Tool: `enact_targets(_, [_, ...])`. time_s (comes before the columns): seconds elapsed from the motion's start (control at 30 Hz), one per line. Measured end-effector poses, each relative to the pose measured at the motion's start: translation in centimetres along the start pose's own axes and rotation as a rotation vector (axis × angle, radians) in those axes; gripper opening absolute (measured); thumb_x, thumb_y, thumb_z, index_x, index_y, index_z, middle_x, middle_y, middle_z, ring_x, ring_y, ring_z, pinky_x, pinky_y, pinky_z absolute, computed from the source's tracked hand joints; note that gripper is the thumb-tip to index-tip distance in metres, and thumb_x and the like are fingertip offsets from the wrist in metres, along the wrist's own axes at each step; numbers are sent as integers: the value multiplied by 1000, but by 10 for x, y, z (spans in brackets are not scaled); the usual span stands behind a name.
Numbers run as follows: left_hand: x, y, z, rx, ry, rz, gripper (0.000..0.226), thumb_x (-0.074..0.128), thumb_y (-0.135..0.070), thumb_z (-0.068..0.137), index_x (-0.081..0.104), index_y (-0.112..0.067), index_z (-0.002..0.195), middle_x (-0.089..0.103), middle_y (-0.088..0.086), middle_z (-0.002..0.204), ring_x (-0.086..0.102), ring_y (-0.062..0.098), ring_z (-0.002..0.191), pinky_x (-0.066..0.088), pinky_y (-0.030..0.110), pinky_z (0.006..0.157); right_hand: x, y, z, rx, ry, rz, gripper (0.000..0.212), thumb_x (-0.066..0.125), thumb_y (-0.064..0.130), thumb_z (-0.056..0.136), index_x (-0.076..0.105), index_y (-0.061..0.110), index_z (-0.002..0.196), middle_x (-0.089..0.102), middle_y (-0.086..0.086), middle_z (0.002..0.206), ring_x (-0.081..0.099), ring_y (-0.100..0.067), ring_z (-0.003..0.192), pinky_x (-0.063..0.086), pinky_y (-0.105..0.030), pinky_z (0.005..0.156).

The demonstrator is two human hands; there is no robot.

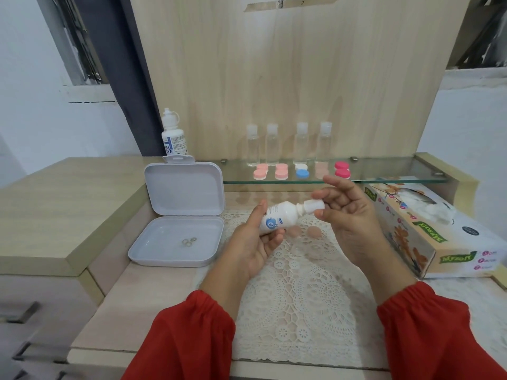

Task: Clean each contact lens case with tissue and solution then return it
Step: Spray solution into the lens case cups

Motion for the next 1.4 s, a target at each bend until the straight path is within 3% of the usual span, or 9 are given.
enact_targets(0.23, [-6,-5,2,19,-98,-59,46,64,-47,86,63,-2,94,62,13,67,58,10,45,52,17,44,-7,7,2,-5,-97,-58,56,56,-25,72,60,16,110,71,2,84,67,-10,83,54,-23,77])
enact_targets(0.37, [-9,-7,2,44,-130,-114,44,63,-46,87,63,-3,98,63,12,71,59,10,48,51,17,43,-26,-7,1,152,-267,-535,44,66,-14,78,64,24,101,69,0,93,65,-16,89,55,-32,85])
enact_targets(0.47, [-9,-8,0,59,-117,-180,34,66,-40,87,63,-7,97,63,14,78,59,12,51,51,17,44,-31,-19,-1,282,-206,-855,40,65,-12,79,64,20,102,64,-3,99,61,-19,96,52,-30,87])
enact_targets(0.67, [-11,-13,1,77,-13,-319,34,63,-24,87,59,-9,116,61,16,82,54,17,54,45,20,45,-29,-11,-5,236,-183,-1007,28,72,11,82,66,27,104,57,7,109,53,-9,103,42,-27,87])
enact_targets(0.73, [-10,-14,0,87,19,-330,25,62,-16,86,59,-4,109,60,14,83,52,16,55,43,19,45,-29,-2,-9,167,-191,-1022,15,74,19,83,67,27,94,61,8,99,55,-9,91,43,-21,75])
enact_targets(0.83, [-9,-17,-1,138,11,-341,8,64,-9,86,60,-4,91,59,10,77,51,11,53,40,16,43,-24,1,-17,297,-64,-965,18,83,30,72,70,23,82,67,4,81,60,-9,75,44,-13,62])
enact_targets(1.0, [-11,-15,3,161,-76,-368,19,69,-23,84,61,-7,91,57,7,78,47,6,48,38,13,40,-17,-13,-21,453,233,-1253,42,87,38,64,69,25,100,58,11,92,53,-1,82,40,-13,69])
enact_targets(1.2, [-15,-12,1,70,-86,-395,37,67,-38,84,59,-10,107,61,9,89,52,8,48,35,14,37,-16,-13,-19,388,25,-1047,21,81,30,75,68,27,91,64,4,80,58,-7,71,43,-14,59])
enact_targets(1.4, [-8,-13,1,133,-59,-260,27,70,-32,83,62,-8,93,61,6,73,51,9,48,43,15,41,-13,-12,-18,350,-101,-824,19,81,25,75,70,22,90,60,2,68,53,-1,51,45,-21,57])
Point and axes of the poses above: each hand's wrist, its own z-axis towards the middle knuckle, its own x-axis out of the palm, y = z × x, the point moved 3 cm from there along z, towards the middle knuckle
